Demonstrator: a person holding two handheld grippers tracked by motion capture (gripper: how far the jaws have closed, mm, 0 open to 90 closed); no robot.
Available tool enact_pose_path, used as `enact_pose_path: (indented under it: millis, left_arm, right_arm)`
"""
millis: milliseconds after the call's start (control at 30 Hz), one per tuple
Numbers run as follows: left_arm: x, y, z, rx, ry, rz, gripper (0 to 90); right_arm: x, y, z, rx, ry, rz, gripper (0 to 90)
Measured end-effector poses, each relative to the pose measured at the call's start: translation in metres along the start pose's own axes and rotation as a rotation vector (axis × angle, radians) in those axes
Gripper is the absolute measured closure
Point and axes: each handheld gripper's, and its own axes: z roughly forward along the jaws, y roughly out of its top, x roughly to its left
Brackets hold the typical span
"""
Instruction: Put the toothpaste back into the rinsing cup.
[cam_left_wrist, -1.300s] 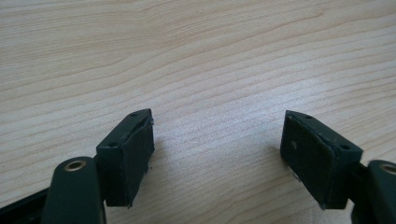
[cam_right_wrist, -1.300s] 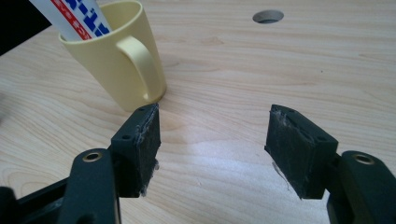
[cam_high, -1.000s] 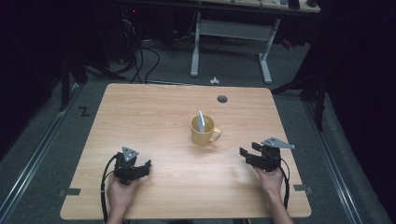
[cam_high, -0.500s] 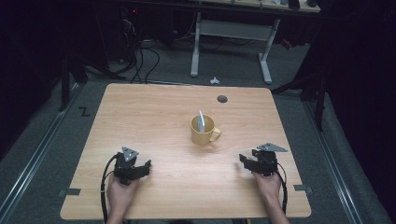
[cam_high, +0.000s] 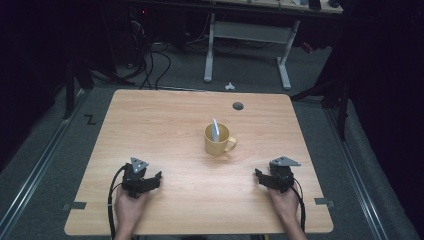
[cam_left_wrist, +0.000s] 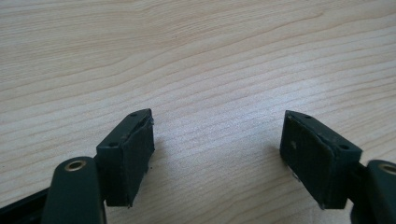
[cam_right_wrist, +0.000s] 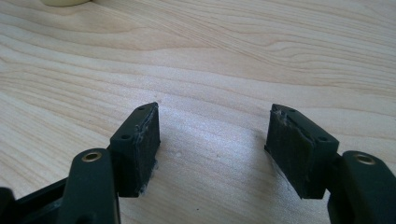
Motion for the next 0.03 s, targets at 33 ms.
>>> enact_pose_path:
  millis: [33]
  left_arm:
    - [0.0000,0.0000,0.0000,0.000,0.000,0.000,26.4]
  right_arm:
    - [0.0000,0.0000,0.0000,0.000,0.000,0.000,35.2]
